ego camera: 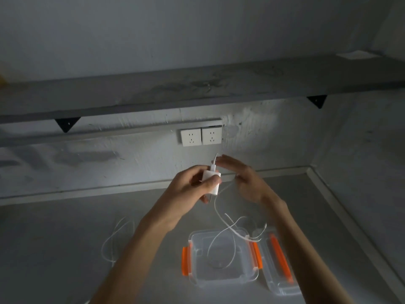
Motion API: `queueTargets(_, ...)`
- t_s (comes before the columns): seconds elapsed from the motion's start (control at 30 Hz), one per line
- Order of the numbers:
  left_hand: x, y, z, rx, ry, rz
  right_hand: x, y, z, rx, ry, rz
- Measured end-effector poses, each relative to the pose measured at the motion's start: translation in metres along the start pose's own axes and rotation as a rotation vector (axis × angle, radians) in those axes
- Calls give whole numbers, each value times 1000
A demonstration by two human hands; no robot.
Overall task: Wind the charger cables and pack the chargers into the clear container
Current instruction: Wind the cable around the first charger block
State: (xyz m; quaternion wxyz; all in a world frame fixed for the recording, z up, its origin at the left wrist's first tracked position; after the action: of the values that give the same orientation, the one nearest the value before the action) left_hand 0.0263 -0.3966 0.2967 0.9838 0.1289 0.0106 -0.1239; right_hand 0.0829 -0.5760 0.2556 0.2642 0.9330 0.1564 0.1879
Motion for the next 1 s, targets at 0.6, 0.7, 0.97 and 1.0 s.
queueTargets(0.6,8,46,-21,-695,64,143,-43,-83,-61,-217,-72,53)
queueTargets(0.7,8,42,-33,-675,124,215,-48,-71,-81,-458,13,107)
queueTargets(0.97,-7,32,-18,-253,-45,302,-45,-36,-129,-844,368,170)
queueTargets(1.0,-11,30,-15,-197,-92,289,-41,-29,-135,-854,416,162)
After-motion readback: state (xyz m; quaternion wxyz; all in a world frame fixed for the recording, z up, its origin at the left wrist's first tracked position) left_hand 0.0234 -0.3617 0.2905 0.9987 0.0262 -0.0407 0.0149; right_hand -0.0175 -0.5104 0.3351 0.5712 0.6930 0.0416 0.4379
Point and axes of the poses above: each hand's wrist, its own x-axis towards the middle knuckle, its own y-axis out of the back of the hand, z = x × y, the point moved 3 cm from there along x, towards the middle knuckle, and after that the axes turned 4 degrees about x, right-handed, at the moved point
